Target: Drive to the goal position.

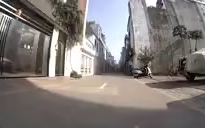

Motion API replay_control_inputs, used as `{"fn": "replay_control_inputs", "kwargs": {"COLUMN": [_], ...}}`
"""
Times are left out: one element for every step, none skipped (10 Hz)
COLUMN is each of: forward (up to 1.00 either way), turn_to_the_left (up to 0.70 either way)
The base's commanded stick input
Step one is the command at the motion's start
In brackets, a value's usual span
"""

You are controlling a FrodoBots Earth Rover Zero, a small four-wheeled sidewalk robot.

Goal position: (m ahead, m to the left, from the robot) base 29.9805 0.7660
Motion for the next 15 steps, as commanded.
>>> {"fn": "replay_control_inputs", "kwargs": {"forward": [1.00, 1.00, 1.00, 1.00, 1.00, 1.00, 1.00, 1.00, 1.00, 1.00, 1.00, 1.00, 1.00, 1.00, 1.00], "turn_to_the_left": [0.00, 0.00, 0.00, -0.08, -0.15, -0.21, -0.34, -0.40, -0.40, -0.40, -0.40, -0.40, -0.40, -0.40, -0.40]}}
